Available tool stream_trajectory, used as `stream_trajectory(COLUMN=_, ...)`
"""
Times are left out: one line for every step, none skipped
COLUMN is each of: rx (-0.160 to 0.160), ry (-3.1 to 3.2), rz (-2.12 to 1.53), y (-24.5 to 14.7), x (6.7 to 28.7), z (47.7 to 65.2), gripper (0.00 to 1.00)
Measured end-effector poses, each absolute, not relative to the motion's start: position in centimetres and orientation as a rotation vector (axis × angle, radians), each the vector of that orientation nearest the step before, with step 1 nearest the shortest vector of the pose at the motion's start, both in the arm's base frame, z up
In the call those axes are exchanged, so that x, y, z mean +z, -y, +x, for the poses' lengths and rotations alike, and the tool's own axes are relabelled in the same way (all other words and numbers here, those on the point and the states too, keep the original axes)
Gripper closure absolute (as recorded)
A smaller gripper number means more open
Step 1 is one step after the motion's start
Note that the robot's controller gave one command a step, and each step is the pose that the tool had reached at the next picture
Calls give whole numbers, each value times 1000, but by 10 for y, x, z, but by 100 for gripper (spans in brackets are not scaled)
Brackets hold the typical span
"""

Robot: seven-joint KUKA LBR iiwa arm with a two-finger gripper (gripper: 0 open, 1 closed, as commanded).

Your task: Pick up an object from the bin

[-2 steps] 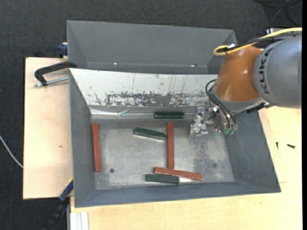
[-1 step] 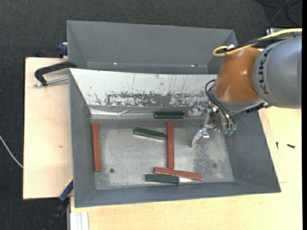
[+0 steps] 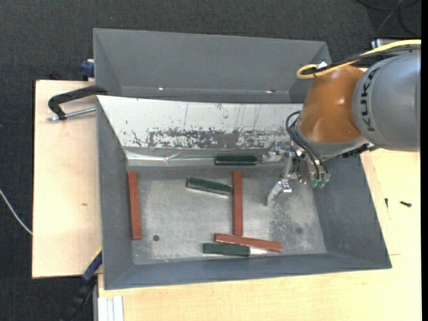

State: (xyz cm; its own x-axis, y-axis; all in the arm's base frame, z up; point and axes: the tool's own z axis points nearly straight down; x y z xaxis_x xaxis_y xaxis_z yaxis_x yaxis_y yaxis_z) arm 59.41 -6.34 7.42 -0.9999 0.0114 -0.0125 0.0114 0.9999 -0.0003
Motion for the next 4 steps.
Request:
stream_trajectory(rx=2, ry=-3140, rz=191, y=-3, x=78, z=600, gripper=100)
stream_trajectory(rx=-2, ry=-3145, rz=194, y=-2, x=76, z=598, gripper=0)
stream_trajectory(rx=-2, ry=-3144, rz=194, y=-2, x=76, z=598, gripper=0)
stream_trajectory(rx=-18, ry=-3131, rz=220, y=-30, x=76, z=590, gripper=0)
